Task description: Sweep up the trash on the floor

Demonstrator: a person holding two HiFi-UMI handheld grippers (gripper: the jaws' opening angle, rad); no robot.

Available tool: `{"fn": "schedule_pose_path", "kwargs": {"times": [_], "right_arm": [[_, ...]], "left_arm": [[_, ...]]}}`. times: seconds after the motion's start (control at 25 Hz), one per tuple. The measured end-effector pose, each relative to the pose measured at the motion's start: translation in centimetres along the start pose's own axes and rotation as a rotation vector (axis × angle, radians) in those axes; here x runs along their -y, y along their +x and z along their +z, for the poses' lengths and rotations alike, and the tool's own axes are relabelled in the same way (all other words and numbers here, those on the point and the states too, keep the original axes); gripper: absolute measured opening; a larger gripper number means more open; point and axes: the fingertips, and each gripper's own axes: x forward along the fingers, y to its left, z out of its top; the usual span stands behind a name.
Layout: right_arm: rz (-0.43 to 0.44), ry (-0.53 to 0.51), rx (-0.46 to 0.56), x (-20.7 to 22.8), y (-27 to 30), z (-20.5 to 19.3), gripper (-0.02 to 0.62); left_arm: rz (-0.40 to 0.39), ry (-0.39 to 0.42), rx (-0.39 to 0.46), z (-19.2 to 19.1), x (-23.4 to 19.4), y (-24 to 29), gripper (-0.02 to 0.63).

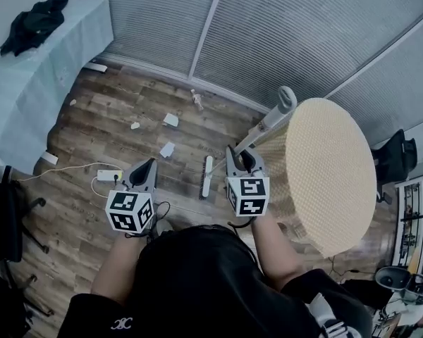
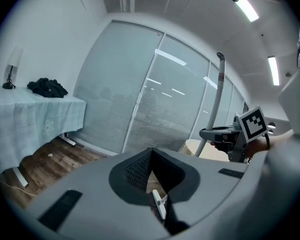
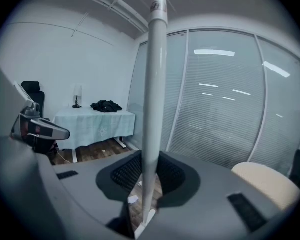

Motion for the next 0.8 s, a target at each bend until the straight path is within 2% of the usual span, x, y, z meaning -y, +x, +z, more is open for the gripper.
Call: {"fn": "schedule_pose_path", "kwargs": {"times": [0.12,0.4,0.8], "right_arm": [[0.006,-0.005,0.003,-1.6,0.7,0.8,0.095],[0.066,-0.025,0.004,-5.3,2.1,2.5,0.095],[0.183,-0.095,0.005,-10.7,5.3,3.4,0.097]], "left_arm": [[-0.011,0.019,0.001,0.2,-0.8,-0.2,-0.005],[0.003,-0.004,0.036,1.1,-2.9,-1.5,-0.006],[0.093,-0.058,0.068,0.6,-7.5,-4.1,-0.006]]}}
